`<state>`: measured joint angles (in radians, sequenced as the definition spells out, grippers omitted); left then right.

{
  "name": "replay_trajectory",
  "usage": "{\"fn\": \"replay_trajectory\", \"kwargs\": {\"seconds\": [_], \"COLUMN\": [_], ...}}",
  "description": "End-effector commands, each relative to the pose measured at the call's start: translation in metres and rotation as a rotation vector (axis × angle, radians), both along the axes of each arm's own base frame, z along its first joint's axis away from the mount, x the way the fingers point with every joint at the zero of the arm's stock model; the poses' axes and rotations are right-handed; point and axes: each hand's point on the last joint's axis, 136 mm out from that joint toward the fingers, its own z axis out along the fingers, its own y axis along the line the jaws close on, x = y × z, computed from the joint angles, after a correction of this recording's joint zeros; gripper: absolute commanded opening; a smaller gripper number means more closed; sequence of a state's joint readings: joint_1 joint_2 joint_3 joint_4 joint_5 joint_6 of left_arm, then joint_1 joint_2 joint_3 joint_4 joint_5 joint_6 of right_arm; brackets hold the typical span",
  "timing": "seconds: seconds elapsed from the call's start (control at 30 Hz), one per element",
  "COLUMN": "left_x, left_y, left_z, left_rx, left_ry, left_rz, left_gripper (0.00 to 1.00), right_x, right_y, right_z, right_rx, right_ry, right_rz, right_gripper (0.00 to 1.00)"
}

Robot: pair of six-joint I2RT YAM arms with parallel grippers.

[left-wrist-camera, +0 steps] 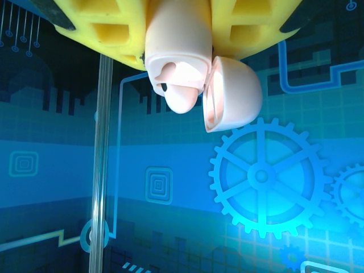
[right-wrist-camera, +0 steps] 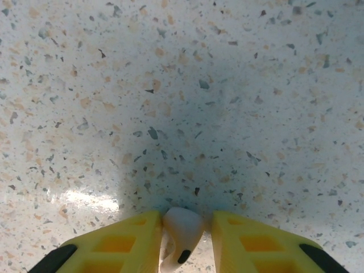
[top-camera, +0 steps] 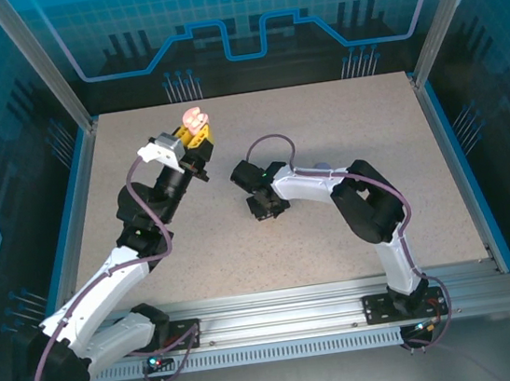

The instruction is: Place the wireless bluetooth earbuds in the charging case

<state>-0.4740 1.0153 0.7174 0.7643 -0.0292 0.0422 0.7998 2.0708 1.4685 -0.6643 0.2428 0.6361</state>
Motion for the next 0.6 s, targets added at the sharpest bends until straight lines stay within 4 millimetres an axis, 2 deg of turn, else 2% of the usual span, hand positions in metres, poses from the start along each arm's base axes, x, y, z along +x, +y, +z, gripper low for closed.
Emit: {"fn": "replay_trajectory", "kwargs": {"seconds": [0.0, 0.57], "left_x": [-0.004, -0.0036], "left_y": [0.0008, 0.0004], "left_z": [0.0132, 0.0125], "left_rx": [-0.029, -0.031], "left_ry": [-0.035, -0.034], "left_rz": [-0.019, -0.019], "left_gripper": [0.0, 0.0], "right_x": [-0.0005, 0.0043], "right_y": [-0.0014, -0.0044], "right_z": [-0.0075, -0.0151], "right_rx": [0.002, 0.033], "right_ry": [0.046, 0.083], "right_rz": [-0.065, -0.197], "right_gripper": [0.32, 0.3]}}
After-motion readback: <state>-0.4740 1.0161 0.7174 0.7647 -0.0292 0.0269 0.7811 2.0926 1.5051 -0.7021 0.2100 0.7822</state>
